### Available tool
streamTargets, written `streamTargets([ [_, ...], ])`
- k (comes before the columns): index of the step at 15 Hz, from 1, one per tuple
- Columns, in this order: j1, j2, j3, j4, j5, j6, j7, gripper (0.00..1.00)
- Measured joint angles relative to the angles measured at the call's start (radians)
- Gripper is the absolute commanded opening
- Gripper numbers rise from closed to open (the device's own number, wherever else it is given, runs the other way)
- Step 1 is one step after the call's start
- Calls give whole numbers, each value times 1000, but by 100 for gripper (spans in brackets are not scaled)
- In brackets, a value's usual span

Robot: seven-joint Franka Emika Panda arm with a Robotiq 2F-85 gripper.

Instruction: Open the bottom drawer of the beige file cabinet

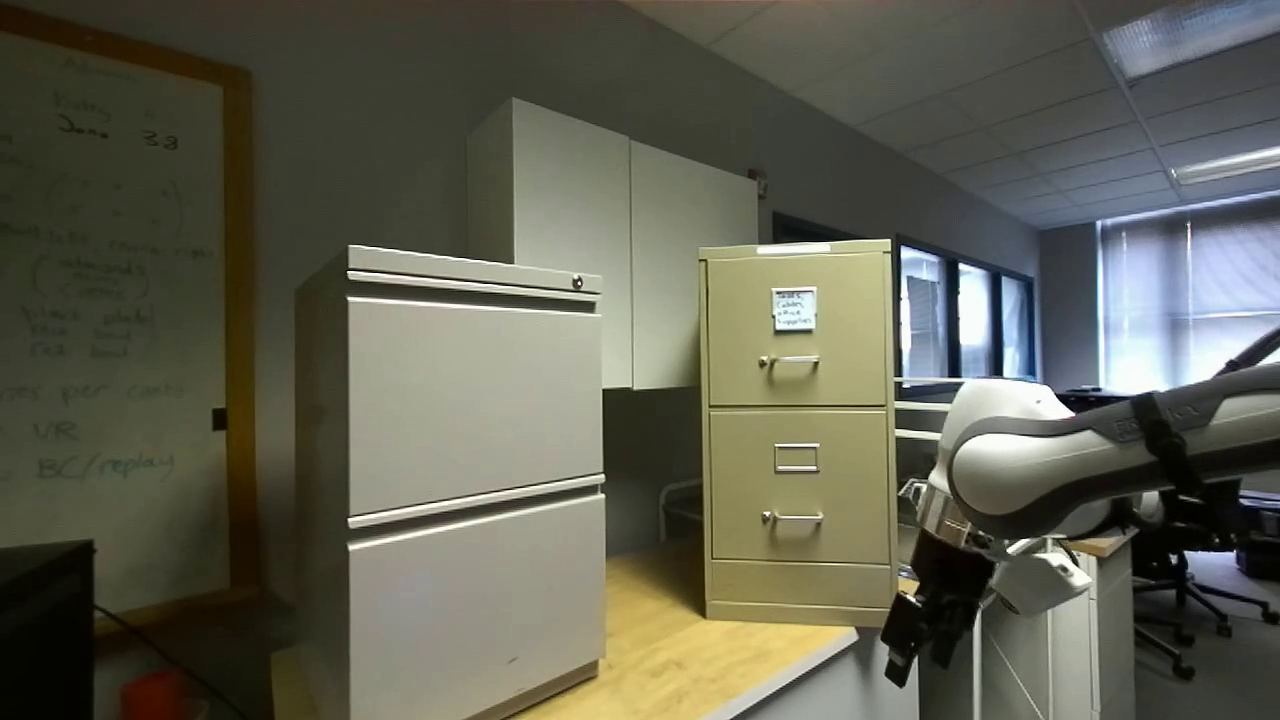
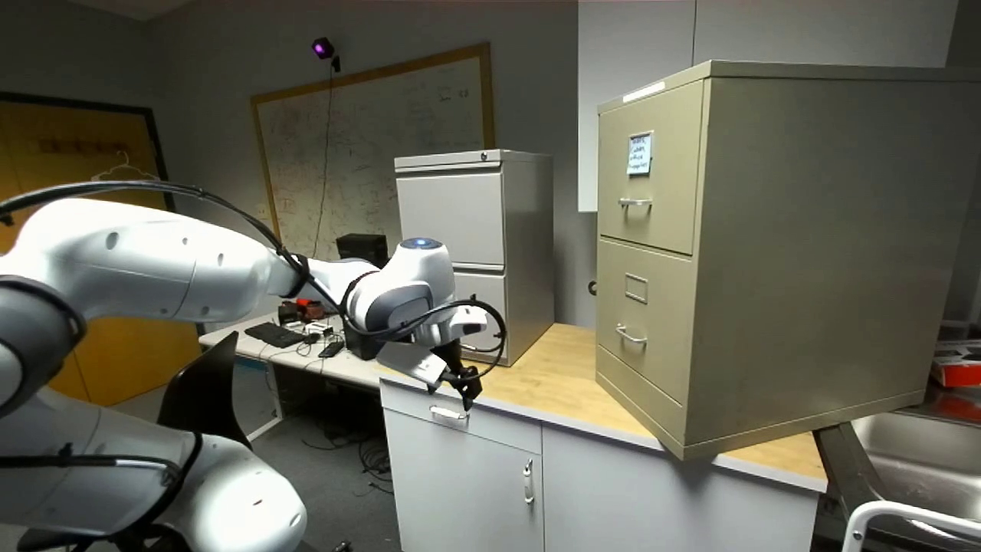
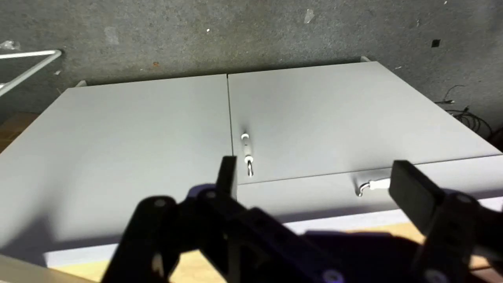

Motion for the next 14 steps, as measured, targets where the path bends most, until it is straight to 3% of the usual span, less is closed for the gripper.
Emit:
streamTargets([
  [8, -52, 207, 114, 283, -224, 30, 97, 100],
  [14, -54, 406, 131, 513, -360, 35, 96, 100],
])
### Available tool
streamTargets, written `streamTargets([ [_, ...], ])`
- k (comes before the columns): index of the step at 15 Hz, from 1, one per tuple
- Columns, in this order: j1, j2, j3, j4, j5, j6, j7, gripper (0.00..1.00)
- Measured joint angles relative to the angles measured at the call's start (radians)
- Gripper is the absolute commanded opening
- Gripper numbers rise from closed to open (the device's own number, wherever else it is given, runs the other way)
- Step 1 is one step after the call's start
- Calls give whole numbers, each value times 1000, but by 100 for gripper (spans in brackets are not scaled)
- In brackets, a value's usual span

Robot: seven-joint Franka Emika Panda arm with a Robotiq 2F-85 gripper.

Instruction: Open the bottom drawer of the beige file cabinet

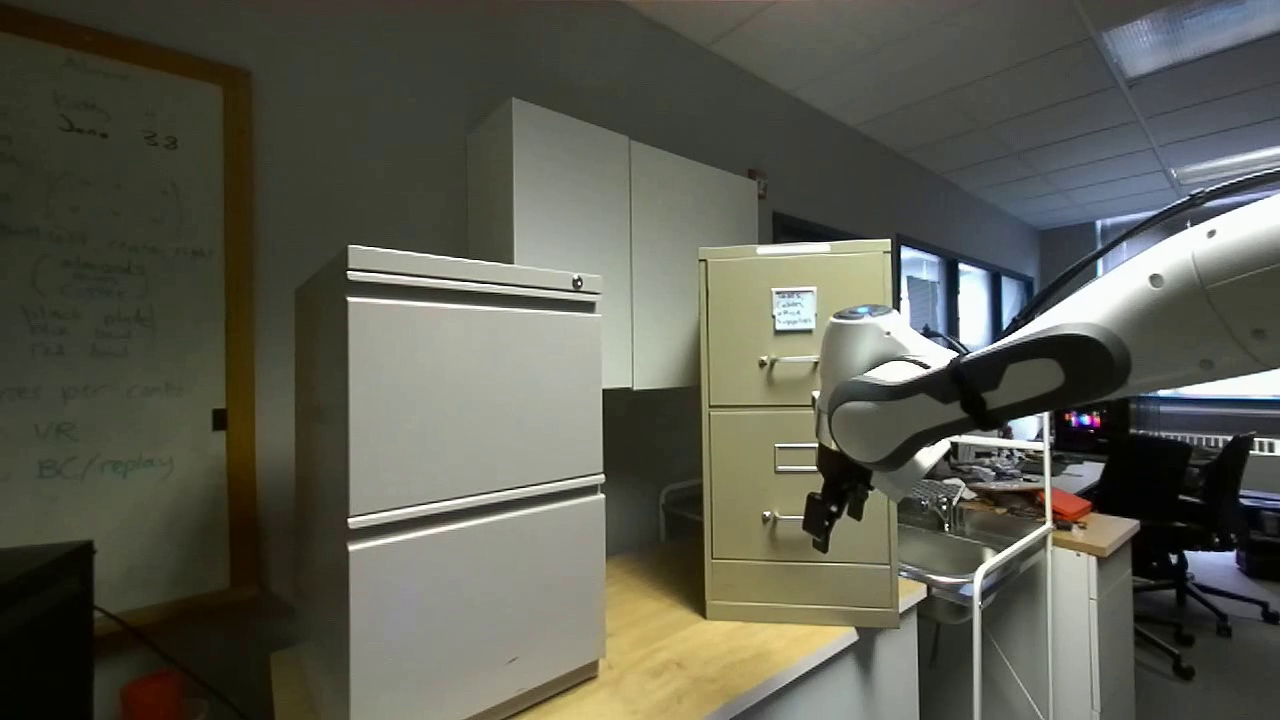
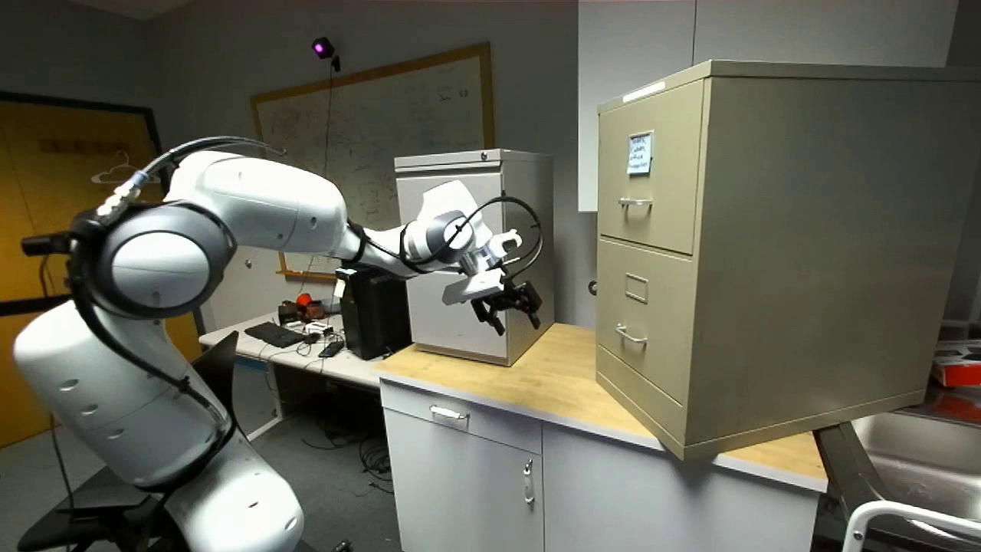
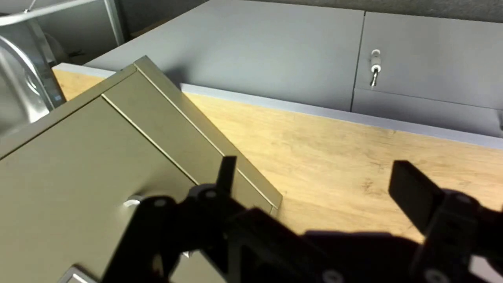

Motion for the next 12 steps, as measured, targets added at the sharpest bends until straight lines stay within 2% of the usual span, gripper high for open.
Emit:
streamTargets([
  [8, 0, 276, -21, 241, -46, 47, -83, 100],
  [12, -1, 389, -36, 363, -137, 50, -87, 100],
])
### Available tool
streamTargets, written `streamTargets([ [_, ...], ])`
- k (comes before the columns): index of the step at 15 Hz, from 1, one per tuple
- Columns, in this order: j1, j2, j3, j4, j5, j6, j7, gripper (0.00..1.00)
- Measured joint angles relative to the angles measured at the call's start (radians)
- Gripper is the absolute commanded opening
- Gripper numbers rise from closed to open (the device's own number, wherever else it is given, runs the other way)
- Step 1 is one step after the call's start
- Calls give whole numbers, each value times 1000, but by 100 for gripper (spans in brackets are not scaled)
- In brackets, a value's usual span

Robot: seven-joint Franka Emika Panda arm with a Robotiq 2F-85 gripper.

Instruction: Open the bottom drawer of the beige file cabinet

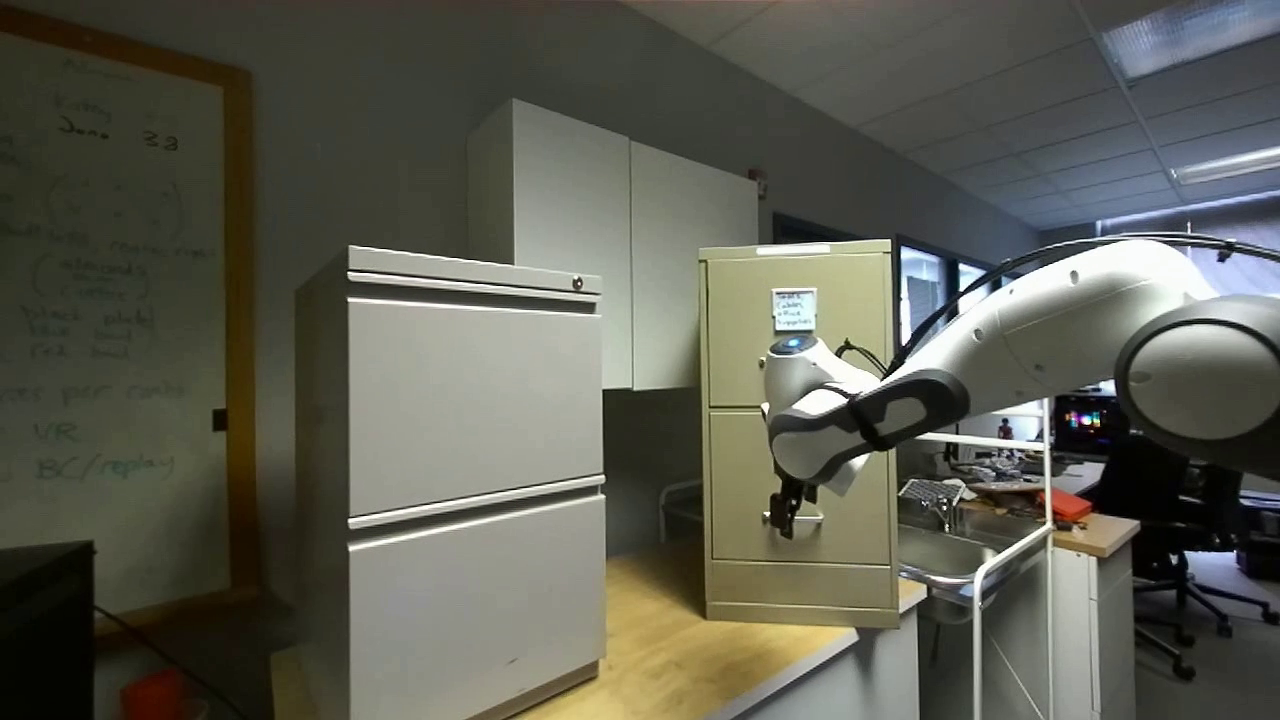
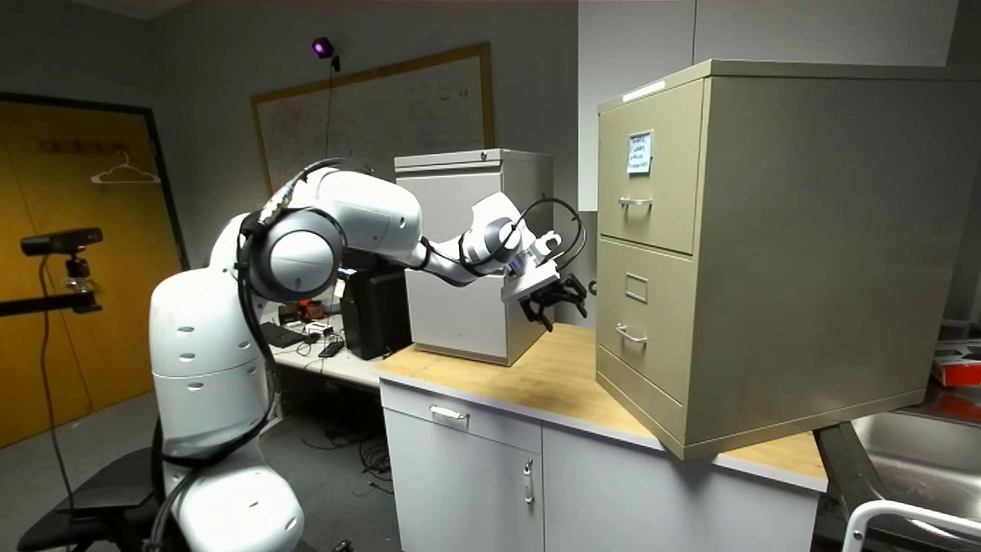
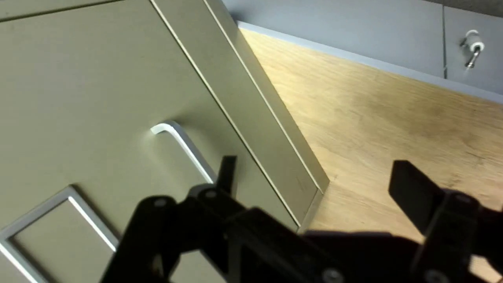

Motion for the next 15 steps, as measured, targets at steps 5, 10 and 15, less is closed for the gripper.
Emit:
streamTargets([
  [5, -8, 97, -30, 127, -41, -2, -37, 100],
  [10, -21, 185, -39, 204, -36, -2, -76, 100],
  [15, -32, 269, -43, 274, -16, -2, -108, 100],
])
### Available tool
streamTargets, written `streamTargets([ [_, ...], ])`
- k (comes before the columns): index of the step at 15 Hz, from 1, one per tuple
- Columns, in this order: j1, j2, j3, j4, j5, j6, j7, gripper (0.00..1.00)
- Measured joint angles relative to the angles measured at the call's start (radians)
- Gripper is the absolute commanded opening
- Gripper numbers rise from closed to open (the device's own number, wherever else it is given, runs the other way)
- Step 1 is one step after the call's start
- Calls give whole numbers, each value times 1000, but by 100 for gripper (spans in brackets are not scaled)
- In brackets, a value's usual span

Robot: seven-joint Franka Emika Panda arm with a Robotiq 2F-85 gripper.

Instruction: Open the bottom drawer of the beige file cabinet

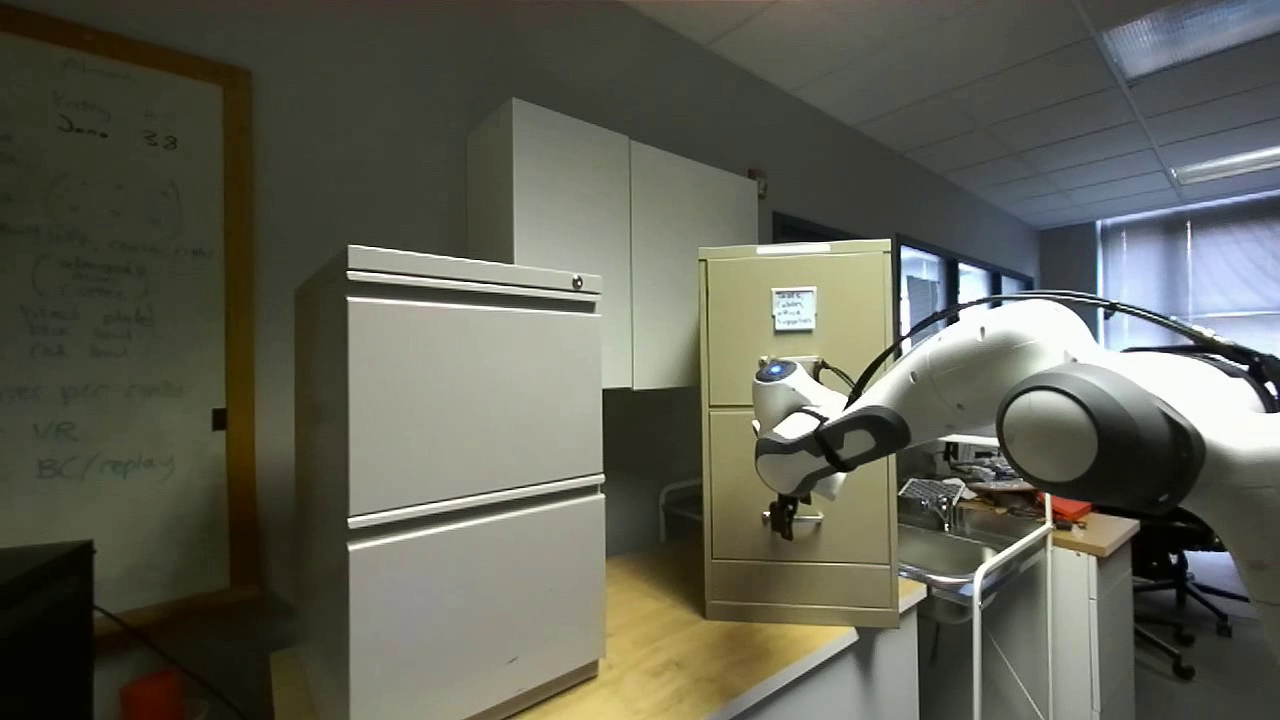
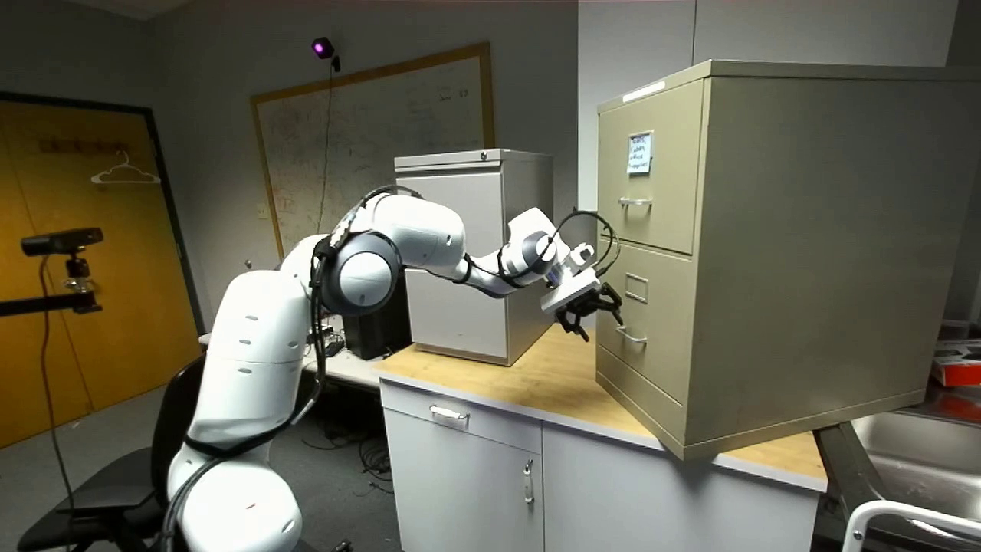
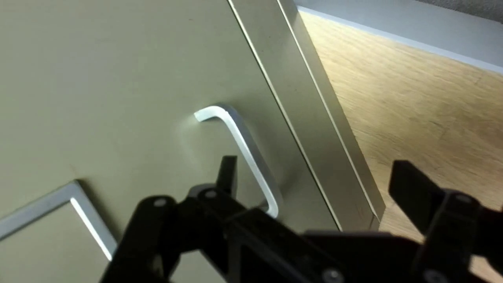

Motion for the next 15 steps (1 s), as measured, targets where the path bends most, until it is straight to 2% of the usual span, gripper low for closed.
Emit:
streamTargets([
  [8, -32, 110, -6, 138, 17, -3, -57, 100],
  [15, -32, 152, -4, 209, 72, -81, -89, 100],
])
